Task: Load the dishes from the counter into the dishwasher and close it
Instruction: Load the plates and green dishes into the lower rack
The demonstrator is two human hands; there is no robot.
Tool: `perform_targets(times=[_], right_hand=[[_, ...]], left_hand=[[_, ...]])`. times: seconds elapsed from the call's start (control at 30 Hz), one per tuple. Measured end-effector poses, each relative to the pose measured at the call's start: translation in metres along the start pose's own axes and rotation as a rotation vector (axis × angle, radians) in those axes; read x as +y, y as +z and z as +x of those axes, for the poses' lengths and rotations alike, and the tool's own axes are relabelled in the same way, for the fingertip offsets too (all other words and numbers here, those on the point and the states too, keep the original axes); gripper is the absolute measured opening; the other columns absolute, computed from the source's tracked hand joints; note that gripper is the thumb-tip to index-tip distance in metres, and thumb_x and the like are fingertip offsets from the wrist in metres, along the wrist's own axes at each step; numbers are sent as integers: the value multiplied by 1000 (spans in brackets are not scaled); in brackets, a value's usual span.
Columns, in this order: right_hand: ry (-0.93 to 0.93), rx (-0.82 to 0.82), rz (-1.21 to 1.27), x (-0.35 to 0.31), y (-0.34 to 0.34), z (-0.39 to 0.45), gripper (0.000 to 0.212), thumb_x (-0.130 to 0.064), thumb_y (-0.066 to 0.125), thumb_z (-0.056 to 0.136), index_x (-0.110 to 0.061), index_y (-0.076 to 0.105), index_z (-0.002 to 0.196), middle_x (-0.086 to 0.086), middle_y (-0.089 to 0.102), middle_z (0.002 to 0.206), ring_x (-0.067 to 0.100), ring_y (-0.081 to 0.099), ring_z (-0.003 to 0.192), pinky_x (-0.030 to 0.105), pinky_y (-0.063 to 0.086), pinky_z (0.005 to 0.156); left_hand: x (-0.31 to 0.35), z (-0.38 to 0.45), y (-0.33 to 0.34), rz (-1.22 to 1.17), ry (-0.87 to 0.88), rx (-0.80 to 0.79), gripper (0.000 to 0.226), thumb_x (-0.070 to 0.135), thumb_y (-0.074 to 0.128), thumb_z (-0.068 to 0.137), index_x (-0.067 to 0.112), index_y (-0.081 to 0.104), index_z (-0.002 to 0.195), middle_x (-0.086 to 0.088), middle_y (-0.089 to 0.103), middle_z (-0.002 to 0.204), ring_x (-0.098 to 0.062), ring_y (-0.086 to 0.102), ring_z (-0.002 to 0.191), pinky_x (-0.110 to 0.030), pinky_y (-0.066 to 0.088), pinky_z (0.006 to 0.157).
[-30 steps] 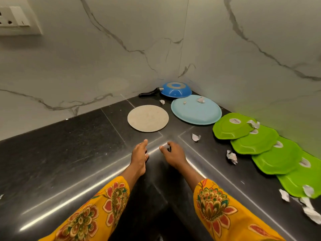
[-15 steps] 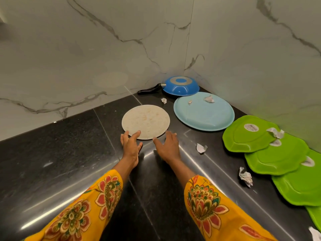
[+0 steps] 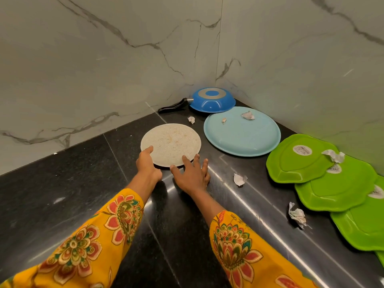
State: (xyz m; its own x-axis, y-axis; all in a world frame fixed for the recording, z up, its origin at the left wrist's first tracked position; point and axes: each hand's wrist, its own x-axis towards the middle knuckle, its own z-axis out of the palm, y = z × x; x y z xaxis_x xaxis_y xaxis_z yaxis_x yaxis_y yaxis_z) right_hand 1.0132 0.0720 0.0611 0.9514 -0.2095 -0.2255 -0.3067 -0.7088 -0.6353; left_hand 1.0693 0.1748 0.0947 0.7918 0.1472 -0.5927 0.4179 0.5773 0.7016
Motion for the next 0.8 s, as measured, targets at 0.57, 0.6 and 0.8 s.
perform_targets(times=[0.57, 0.6, 0.8], right_hand=[[9, 101, 281, 5, -7, -10, 66, -46, 42, 96, -13, 21, 149, 9, 9, 159, 25, 1, 146, 43, 8, 118], [16, 125, 335, 7, -9, -13, 64, -42, 43, 96, -11, 23, 148, 9, 12, 158, 24, 5, 146, 40, 9, 117], [142, 195, 604, 27, -21, -42, 54, -31, 51, 95, -16, 35, 144, 4, 36, 150, 23, 36, 136, 35, 30, 112]], left_hand=[[-26, -38, -1, -40, 69, 212, 42, -6, 44, 93, 12, 44, 131, -13, 53, 132, -31, 55, 117, -45, 52, 88], [-27, -41, -6, -35, 69, 205, 43, -6, 44, 93, 13, 43, 131, -13, 51, 133, -31, 54, 118, -45, 51, 88], [-34, -68, -46, 15, 33, 119, 50, -5, 38, 93, 20, 42, 137, -9, 47, 137, -31, 48, 122, -47, 48, 92]])
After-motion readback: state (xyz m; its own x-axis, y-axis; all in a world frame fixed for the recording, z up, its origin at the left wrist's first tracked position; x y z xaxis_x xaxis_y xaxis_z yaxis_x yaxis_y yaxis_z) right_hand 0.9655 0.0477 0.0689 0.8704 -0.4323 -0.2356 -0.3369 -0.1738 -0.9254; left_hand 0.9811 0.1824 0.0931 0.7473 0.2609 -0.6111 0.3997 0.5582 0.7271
